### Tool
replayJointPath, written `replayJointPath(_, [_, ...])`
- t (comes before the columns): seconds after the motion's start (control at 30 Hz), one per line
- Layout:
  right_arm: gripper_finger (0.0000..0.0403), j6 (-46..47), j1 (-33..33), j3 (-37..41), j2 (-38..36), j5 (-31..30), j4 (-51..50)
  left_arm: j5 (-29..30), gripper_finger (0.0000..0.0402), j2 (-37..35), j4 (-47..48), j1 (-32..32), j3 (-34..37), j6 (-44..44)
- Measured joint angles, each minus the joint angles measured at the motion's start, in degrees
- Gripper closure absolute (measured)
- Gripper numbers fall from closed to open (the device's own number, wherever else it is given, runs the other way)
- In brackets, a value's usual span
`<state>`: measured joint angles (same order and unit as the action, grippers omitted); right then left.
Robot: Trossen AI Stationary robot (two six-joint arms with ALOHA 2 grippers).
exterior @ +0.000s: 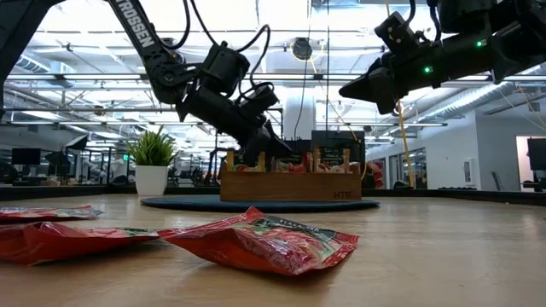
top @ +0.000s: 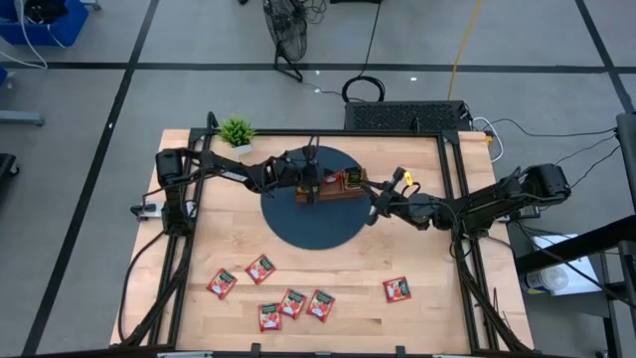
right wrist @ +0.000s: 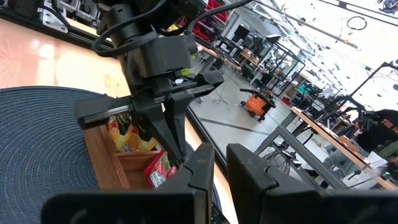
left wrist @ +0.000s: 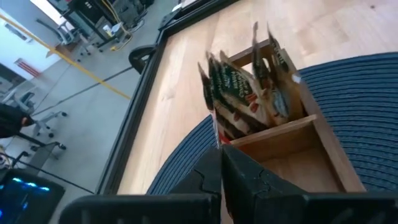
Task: Pick & Place Tea
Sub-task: Put the red tea bag into the middle section of the wooden organizer
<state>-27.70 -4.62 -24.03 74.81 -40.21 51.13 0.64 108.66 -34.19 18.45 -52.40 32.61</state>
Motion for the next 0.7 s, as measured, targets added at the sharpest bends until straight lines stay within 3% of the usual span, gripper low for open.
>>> replayJointPath(0.17, [0.0371,0.0,0.0,0.0,0.0,0.0,-0.4,2.04,0.0369,0.0,0.13,-0.58,0.0,0.71])
replayJointPath(0.4, [0.0371,0.0,0.0,0.0,0.0,0.0,-0.43,3.63,0.0291,-0.02,0.15,-0.63,0.0,0.29])
replayJointPath(0.7, [0.0371,0.0,0.0,-0.02,0.0,-0.02,-0.43,19.89,0.0237,-3.06,-0.15,-4.58,-0.12,8.34])
